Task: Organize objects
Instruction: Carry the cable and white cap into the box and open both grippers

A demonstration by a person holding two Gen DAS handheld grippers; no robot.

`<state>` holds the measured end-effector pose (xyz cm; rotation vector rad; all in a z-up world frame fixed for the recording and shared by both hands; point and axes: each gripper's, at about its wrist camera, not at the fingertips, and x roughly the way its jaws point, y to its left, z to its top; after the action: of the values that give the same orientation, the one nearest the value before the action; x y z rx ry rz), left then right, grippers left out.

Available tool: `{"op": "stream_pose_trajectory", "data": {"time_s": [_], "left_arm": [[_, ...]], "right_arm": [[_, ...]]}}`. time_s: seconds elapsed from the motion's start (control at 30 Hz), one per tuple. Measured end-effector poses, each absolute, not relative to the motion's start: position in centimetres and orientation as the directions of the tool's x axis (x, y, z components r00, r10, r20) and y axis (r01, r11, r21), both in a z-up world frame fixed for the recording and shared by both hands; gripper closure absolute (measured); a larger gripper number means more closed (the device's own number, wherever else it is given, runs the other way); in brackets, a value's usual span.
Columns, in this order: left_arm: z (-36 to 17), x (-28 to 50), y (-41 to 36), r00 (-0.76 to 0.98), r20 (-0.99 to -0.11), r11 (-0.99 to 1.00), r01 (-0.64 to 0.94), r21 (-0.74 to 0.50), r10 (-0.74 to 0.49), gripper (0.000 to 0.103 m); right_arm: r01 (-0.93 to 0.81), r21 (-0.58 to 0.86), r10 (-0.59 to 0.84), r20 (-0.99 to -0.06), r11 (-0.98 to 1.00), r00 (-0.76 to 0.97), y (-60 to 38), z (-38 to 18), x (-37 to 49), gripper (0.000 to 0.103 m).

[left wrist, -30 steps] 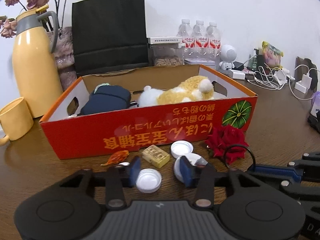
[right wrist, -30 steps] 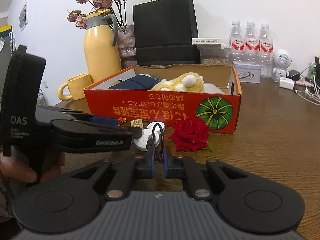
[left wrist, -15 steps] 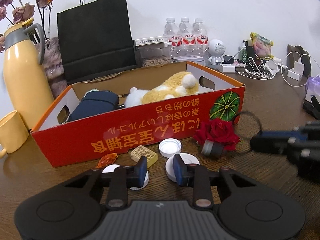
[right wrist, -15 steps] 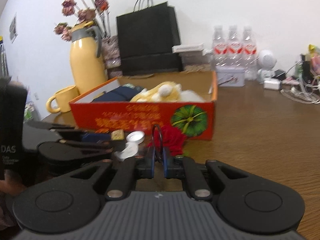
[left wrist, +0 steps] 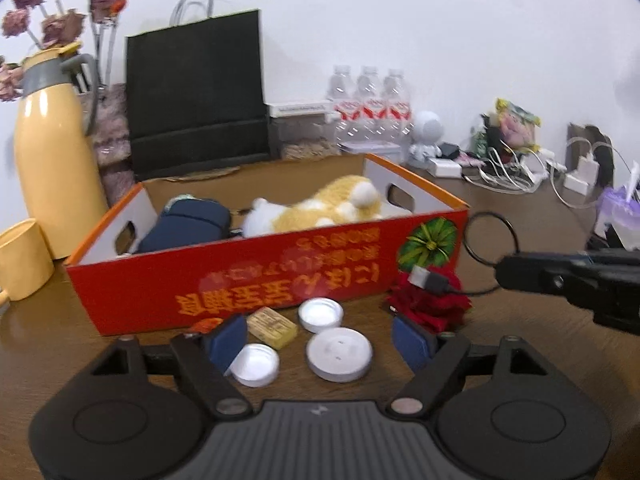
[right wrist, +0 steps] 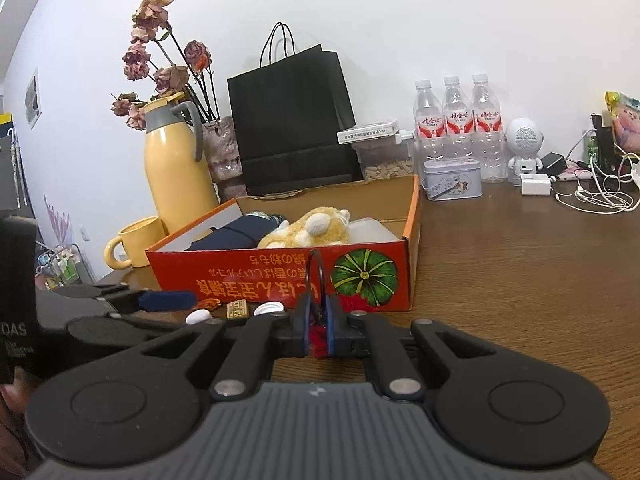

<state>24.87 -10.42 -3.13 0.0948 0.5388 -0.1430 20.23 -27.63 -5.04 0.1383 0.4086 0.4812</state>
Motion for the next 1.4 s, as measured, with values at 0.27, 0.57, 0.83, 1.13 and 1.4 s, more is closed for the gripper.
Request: {"op": "stream_pose_trajectory", "data": {"time_s": [0.27,0.57,0.83,1.13,1.4], "left_arm": [[-4.4,26.4,-11.6,0.801,-0.592,0.985,0.159,0.071,-0.087,0.043],[-4.7,26.5,-11.3,0.78,-0.607,0.98,0.199,0.013,-0.151,0.065],[-3.0,25.3,-10.7,0.833,-0.536,0.985,0.173,0.022,-0.134,0.065],[0.9,25.0,-8.9,0.889,-0.441,0.991,0.133,-0.009,-0.123,0.065],[3.3,27.4,-6.7,0.919,-0.386,0.997,0.074,-0.03,-0.08,0.065]], "right_arm": [[-0.413,0.225,0.469,-0.352,0.882,0.81,-27.4,-5.1,20.2,0.095],[-0.415,0.222,0.47,-0.353,0.882,0.809,-27.3,-5.2,20.1,0.095],[-0.434,0.231,0.489,-0.314,0.871,0.814,-27.5,-4.9,19.8,0.095],[-0.477,0.218,0.52,-0.24,0.851,0.82,-26.3,-3.2,19.8,0.095],[-0.488,0.181,0.519,-0.209,0.854,0.829,-24.2,-1.1,22.6,0.095]]}}
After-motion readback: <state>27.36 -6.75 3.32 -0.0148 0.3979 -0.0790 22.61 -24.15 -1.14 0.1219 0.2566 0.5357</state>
